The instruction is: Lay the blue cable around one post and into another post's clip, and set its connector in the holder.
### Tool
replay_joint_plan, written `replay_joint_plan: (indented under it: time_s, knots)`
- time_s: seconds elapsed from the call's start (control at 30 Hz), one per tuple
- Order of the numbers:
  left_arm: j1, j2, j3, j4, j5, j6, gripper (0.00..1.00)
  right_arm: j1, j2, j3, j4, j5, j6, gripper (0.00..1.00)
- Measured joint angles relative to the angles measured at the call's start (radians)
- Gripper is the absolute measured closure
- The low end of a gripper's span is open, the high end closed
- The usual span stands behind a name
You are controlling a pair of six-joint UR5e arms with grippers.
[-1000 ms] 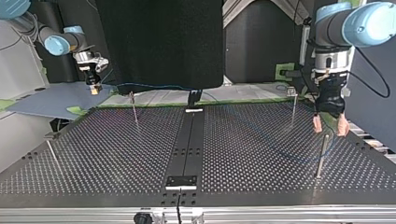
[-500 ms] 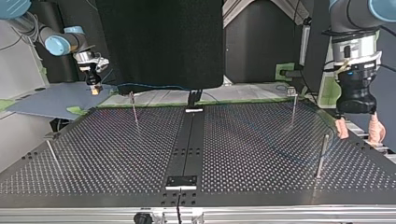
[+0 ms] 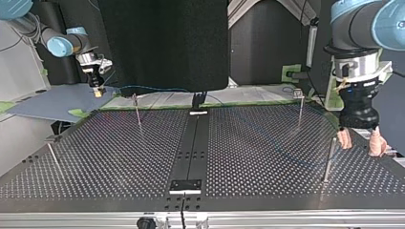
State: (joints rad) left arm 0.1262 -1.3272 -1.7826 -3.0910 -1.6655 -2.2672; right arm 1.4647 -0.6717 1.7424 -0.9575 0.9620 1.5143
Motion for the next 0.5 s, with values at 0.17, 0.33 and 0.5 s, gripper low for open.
replay_joint_plan:
  time_s: [0.17,0.33,0.5]
  knots:
    - [-0.047,-0.014,0.047,-0.047,-0.047,0.047,0.00,0.002,0.000,0.001,0.001,0.000,0.000,1.00]
    - [-0.096,-0.015,0.096,-0.096,-0.068,0.096,0.00,0.003,0.000,0.000,0.001,0.000,0.000,1.00]
    - [-0.129,-0.013,0.142,-0.143,-0.062,0.143,0.00,0.004,-0.001,0.000,0.000,0.000,0.001,1.00]
